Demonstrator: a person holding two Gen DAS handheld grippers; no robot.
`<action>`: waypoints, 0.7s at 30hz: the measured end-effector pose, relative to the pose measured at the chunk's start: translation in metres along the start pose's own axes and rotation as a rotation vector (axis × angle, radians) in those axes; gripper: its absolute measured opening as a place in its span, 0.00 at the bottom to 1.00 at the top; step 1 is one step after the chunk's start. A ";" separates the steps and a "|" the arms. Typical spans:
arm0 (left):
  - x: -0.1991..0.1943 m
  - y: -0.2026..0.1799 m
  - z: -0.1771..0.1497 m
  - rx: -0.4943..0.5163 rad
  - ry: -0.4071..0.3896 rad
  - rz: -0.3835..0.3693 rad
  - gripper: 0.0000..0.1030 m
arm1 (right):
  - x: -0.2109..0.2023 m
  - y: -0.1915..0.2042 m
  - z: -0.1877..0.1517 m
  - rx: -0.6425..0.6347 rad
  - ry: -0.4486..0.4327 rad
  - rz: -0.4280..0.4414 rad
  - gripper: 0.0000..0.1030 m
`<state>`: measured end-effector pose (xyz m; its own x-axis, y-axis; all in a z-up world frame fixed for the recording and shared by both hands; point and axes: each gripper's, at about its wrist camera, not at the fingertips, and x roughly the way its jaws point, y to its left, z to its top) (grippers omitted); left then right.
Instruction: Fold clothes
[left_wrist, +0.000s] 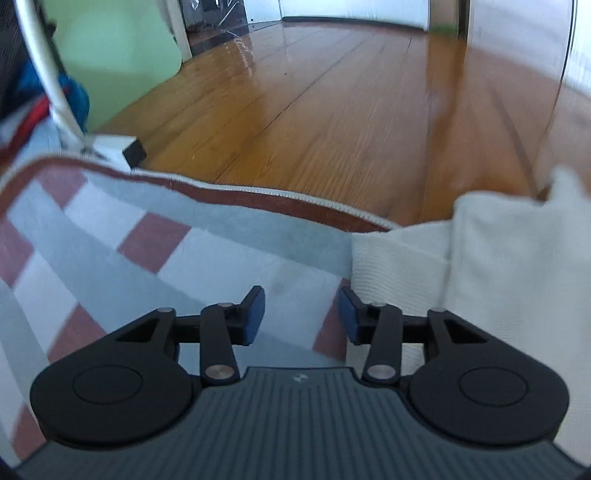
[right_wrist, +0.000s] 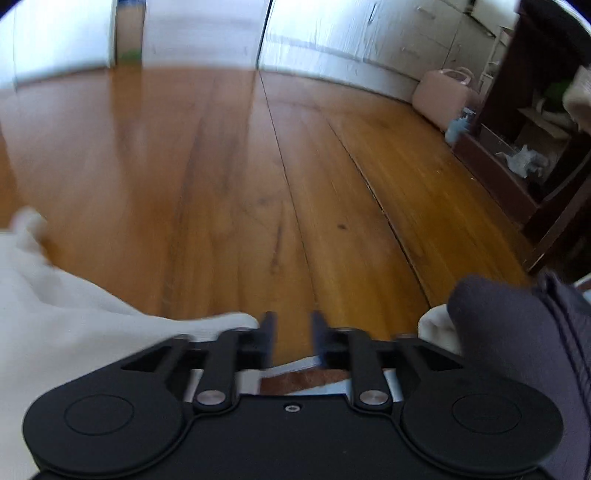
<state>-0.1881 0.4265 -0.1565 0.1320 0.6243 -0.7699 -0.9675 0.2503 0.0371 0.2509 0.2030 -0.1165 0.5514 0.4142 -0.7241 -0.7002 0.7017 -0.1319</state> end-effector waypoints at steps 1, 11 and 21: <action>-0.007 0.002 0.002 -0.015 0.000 -0.036 0.54 | -0.014 -0.004 -0.006 0.023 -0.028 0.032 0.64; -0.027 -0.029 -0.002 -0.006 -0.015 -0.410 0.53 | -0.048 0.004 -0.076 -0.027 -0.005 0.255 0.64; 0.035 -0.072 0.021 0.042 0.144 -0.404 0.65 | 0.047 -0.029 -0.017 0.243 0.151 0.341 0.64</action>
<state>-0.1092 0.4459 -0.1725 0.4643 0.3605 -0.8090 -0.8341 0.4852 -0.2624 0.2894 0.1926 -0.1583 0.2229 0.5690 -0.7916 -0.6935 0.6632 0.2814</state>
